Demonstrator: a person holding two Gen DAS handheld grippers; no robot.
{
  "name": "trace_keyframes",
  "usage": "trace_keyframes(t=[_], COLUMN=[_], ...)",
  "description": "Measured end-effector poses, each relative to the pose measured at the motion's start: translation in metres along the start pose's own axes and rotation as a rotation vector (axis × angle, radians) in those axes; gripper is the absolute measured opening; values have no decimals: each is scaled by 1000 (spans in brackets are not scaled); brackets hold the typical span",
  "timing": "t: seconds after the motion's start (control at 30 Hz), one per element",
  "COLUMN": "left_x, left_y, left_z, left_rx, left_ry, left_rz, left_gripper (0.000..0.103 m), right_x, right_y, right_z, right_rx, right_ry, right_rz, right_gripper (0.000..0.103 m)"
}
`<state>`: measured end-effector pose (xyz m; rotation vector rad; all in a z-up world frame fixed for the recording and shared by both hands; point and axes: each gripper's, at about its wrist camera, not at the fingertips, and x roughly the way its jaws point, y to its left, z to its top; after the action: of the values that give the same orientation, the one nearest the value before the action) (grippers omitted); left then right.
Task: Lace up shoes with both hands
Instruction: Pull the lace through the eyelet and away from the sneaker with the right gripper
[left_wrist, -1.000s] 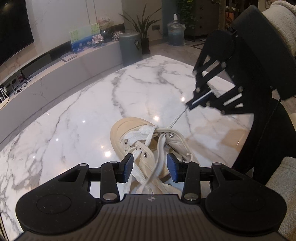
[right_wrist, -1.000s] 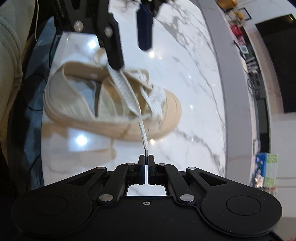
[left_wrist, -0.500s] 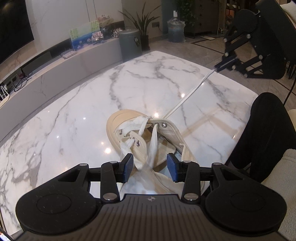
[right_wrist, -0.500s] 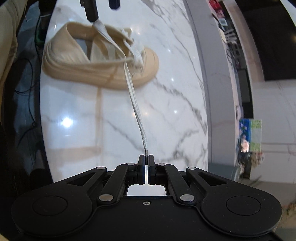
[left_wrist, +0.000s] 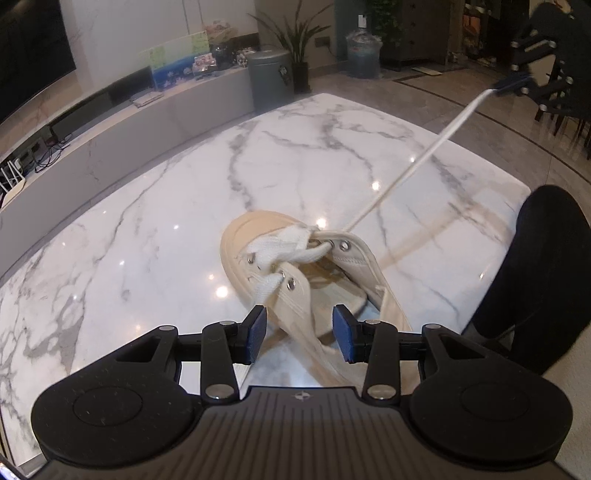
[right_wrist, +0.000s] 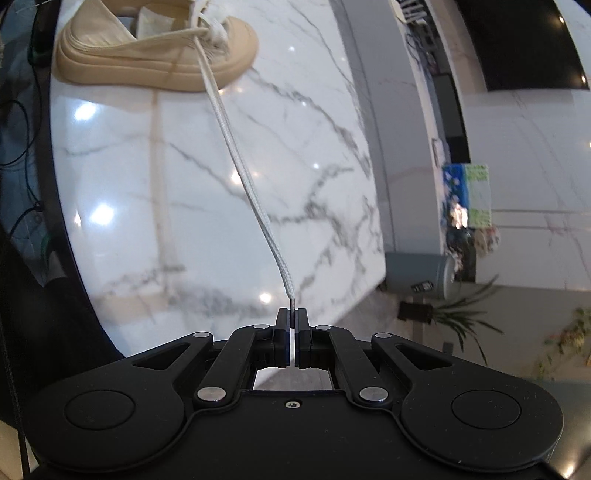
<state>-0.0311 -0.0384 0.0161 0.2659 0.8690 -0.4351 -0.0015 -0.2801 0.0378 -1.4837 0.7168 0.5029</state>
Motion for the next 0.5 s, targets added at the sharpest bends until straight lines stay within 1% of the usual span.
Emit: trace_keyframes(t=[0.13,0.27,0.3,0.37,0.5], left_x=[9,18,20,20,17], left_y=[0,-3,-3,-3,2], left_z=[7,9,8,6,3], left_rx=[-8,14,14,10,-11], left_ry=[3,33,41,46,47], left_rz=[-22,4,2,7,24], left_gripper=[28,22,20,20,20], right_x=[-2,-1,-1,-2,-7], right_y=[-3,-4,-4,-4,-5], right_z=[-11,-17,-17,-17,-7], right_rx=[32,54,59,65,102], right_ry=[18,25,20,11,-48], right_rz=[-22,-41,-42,-45,-30], right_gripper=[0,0,0,0,0])
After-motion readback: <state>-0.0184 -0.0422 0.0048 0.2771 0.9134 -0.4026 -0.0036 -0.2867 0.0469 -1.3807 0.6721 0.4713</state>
